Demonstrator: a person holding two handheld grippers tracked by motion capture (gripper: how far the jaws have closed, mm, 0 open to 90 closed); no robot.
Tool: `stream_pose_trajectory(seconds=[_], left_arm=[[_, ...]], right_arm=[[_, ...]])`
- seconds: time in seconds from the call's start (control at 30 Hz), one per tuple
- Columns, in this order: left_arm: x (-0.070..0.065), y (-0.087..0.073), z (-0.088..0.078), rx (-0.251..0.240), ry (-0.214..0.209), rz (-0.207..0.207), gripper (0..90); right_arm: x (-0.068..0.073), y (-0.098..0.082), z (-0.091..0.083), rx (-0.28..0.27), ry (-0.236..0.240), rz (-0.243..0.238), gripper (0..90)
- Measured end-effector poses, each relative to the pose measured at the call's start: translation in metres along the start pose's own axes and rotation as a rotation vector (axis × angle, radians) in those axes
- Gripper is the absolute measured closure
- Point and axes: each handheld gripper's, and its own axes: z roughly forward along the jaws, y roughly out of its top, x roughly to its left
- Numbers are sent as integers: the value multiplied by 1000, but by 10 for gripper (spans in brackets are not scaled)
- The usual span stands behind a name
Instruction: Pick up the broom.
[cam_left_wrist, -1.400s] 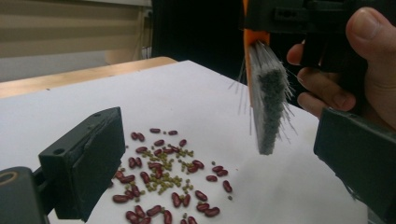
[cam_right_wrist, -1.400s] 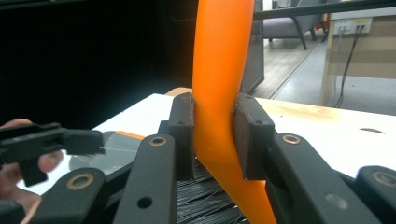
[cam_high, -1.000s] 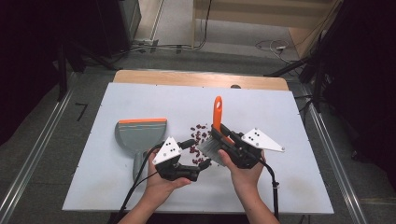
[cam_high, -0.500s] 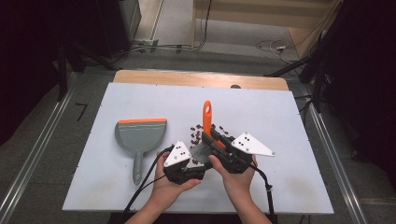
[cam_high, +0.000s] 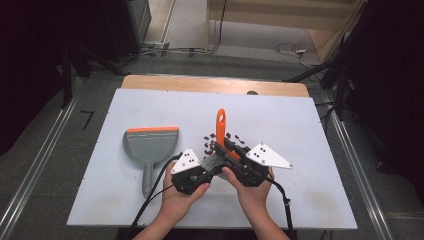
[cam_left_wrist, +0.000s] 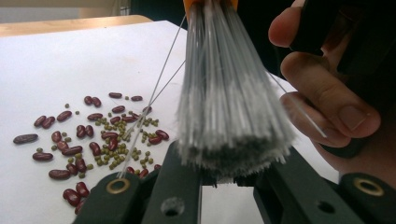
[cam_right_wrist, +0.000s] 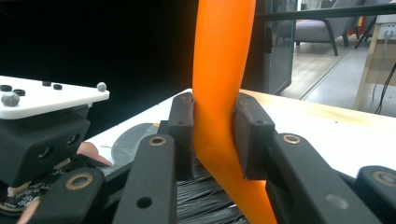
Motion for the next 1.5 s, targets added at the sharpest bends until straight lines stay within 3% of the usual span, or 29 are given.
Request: stream_pose_trajectory(seconds=[0.1, 0.17, 0.27, 0.3, 0.4, 0.43, 0.5, 0.57, 0.67, 0.7, 0.73, 0.8, 0.93, 1.13, 1.2, 1.27, 1.5], left_arm=[[6, 1, -4, 20, -17, 14, 853], [8, 1, -6, 23, -19, 19, 854], [14, 3, -11, 25, -30, 36, 855], [17, 5, -14, 28, -44, 55, 857], [22, 6, -19, 25, -66, 54, 857], [25, 7, -21, 20, -74, 54, 857], [32, 8, -26, 14, -99, 55, 857], [37, 10, -31, 7, -132, 64, 857], [42, 12, -37, 10, -170, 90, 858], [43, 13, -38, 11, -184, 94, 858], [44, 13, -39, 17, -198, 105, 858], [44, 13, -39, 29, -217, 122, 858], [42, 12, -38, 40, -256, 138, 858], [41, 13, -37, 31, -306, 134, 858], [41, 12, -36, 45, -328, 143, 858], [41, 11, -36, 52, -330, 150, 859], [41, 11, -36, 62, -362, 158, 860]], right_arm=[[-5, 3, 1, 41, 40, -24, 596], [-11, 6, 2, 83, 78, -16, 525], [-19, 7, 1, 90, 107, 2, 472], [-26, 8, 0, 101, 157, 15, 423], [-30, 9, -1, 117, 198, -8, 404], [-34, 10, -3, 116, 240, -21, 409], [-37, 10, -4, 113, 257, -21, 415], [-44, 10, -6, 115, 309, -18, 424], [-46, 10, -6, 119, 344, -15, 434], [-47, 9, -5, 114, 382, -7, 454], [-47, 9, -5, 114, 382, -7, 454], [-44, 8, -1, 123, 436, -7, 482], [-40, 4, 4, 151, 458, -36, 492], [-44, -1, 7, 170, 500, -13, 528], [-46, -3, 9, 171, 547, -4, 585], [-47, -6, 11, 182, 580, -4, 590], [-49, -8, 11, 195, 623, -4, 667]])
